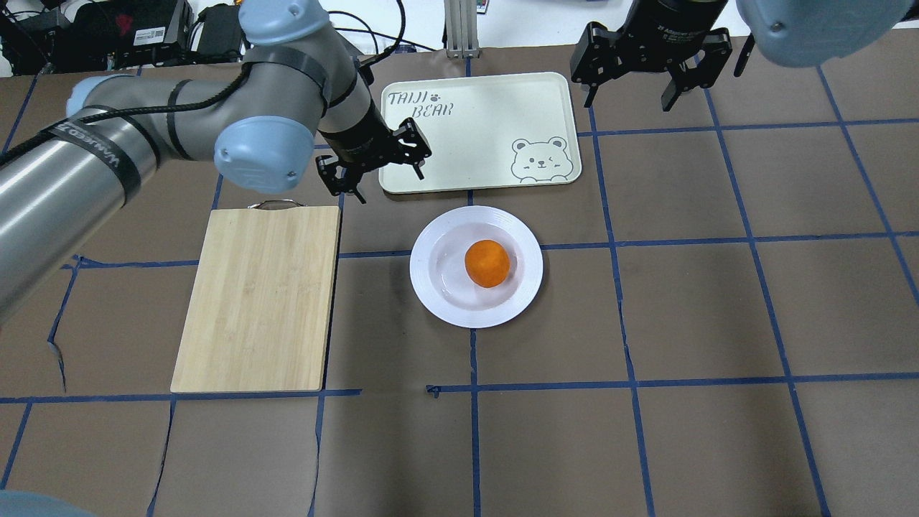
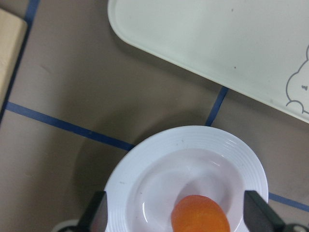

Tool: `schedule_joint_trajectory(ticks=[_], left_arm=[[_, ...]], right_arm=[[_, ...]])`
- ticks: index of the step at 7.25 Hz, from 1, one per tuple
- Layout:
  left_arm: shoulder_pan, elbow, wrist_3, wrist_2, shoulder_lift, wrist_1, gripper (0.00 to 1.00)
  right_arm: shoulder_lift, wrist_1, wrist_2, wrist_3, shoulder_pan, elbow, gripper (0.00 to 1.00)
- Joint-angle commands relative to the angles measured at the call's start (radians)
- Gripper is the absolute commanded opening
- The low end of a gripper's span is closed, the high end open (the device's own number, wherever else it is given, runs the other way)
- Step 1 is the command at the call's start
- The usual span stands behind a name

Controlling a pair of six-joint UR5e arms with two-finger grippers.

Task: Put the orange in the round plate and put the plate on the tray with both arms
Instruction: 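Release the orange onto the plate and raise the left gripper, then lower the right gripper to the plate rim while the left gripper withdraws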

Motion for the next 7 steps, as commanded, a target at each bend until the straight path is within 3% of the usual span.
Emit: schedule_joint_trajectory(ticks=[1, 3, 5, 7], left_arm=[[0.131, 0.059, 0.156, -0.007, 0.059, -0.099, 1.0], [0.224, 0.108, 0.162, 0.002, 0.099, -0.188, 1.0], [0.285, 0.105, 0.262, 0.002, 0.111, -0.197, 1.0], [0.27, 0.09, 0.383, 0.017, 0.156, -0.225, 1.0]], right_arm=[[0.058, -0.053, 0.032, 0.004, 0.004, 0.036, 1.0], [0.123, -0.222, 0.195, 0.045, 0.012, 0.189, 1.0], [0.193, -0.469, 0.247, 0.053, 0.013, 0.338, 1.0], [0.27, -0.58, 0.332, 0.085, 0.028, 0.38, 1.0]])
